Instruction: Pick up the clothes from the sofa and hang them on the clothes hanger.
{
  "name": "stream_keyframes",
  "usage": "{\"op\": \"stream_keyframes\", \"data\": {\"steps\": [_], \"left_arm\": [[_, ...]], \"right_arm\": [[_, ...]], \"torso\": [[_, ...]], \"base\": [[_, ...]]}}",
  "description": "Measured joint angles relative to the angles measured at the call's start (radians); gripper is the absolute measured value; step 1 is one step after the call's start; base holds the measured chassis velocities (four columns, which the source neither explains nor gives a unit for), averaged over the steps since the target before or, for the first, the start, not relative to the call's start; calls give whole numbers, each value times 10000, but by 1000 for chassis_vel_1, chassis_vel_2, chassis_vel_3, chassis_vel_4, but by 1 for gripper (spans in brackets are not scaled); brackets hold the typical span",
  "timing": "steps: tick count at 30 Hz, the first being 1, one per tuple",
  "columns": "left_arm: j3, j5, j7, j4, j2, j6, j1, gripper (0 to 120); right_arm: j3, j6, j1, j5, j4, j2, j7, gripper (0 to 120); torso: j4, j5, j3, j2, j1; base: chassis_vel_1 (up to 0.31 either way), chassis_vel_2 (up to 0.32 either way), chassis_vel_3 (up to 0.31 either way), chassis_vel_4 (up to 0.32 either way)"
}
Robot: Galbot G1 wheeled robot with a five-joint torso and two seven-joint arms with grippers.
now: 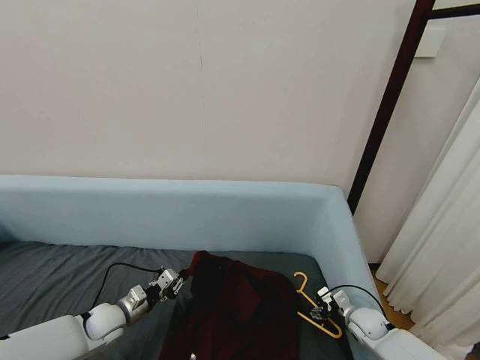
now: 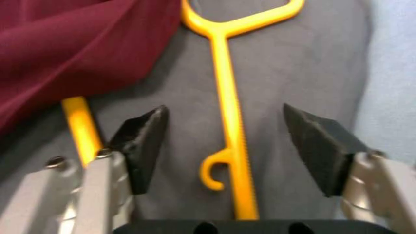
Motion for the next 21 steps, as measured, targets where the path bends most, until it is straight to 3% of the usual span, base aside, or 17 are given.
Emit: {"op": "stream_keyframes", "data": {"steps": [7, 8, 9, 14, 21], "left_arm": [[3, -142, 8, 29, -23, -24, 13, 0], [16, -144, 11, 25, -23, -24, -3, 0], [50, -148, 14, 7, -20, -24, -71, 0], [81, -154, 16, -5, -29, -24, -99, 0], [58, -295, 5, -24, -59, -57, -21, 0]], "right_arm": [[99, 93, 48, 53, -527, 279, -292, 47], [134, 131, 53, 68, -610, 309, -339, 41], [346, 169, 43, 228, -740, 347, -415, 28], [555, 164, 22, 293, -868, 373, -501, 10], [1389, 18, 1, 205, -1483, 813, -392, 4]], "torso": [[-1, 1, -1, 0, 0], [0, 1, -1, 0, 0], [0, 3, 0, 0, 0], [-3, 0, 0, 0, 0], [0, 1, 0, 0, 0]], "base": [[0, 0, 0, 0], [0, 0, 0, 0], [0, 0, 0, 0], [0, 0, 0, 0], [0, 0, 0, 0]]}}
